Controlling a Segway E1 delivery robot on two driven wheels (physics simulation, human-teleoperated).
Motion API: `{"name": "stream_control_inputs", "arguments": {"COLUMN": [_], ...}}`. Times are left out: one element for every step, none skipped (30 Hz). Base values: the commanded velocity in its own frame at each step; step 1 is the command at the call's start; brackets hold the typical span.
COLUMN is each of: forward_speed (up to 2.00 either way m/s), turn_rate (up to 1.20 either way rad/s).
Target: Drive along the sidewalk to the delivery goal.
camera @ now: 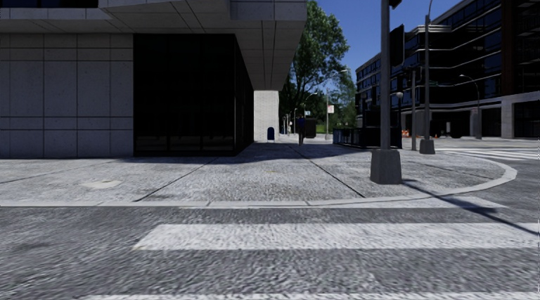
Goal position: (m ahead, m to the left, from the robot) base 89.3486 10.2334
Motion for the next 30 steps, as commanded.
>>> {"name": "stream_control_inputs", "arguments": {"forward_speed": [2.00,2.00,2.00,2.00,2.00,2.00,2.00,2.00,2.00,2.00,2.00,2.00,2.00,2.00,2.00,2.00,2.00,2.00,2.00,2.00,2.00,2.00,2.00,2.00,1.97,1.91,1.84,1.84,1.81,1.73], "turn_rate": [0.00,0.00,0.00,0.00,0.00,0.00,0.00,0.00,0.00,0.00,0.00,0.00,0.00,0.00,0.00,0.00,0.00,0.00,0.00,0.00,0.00,0.00,0.00,0.00,0.00,0.00,0.00,0.00,0.00,0.00]}}
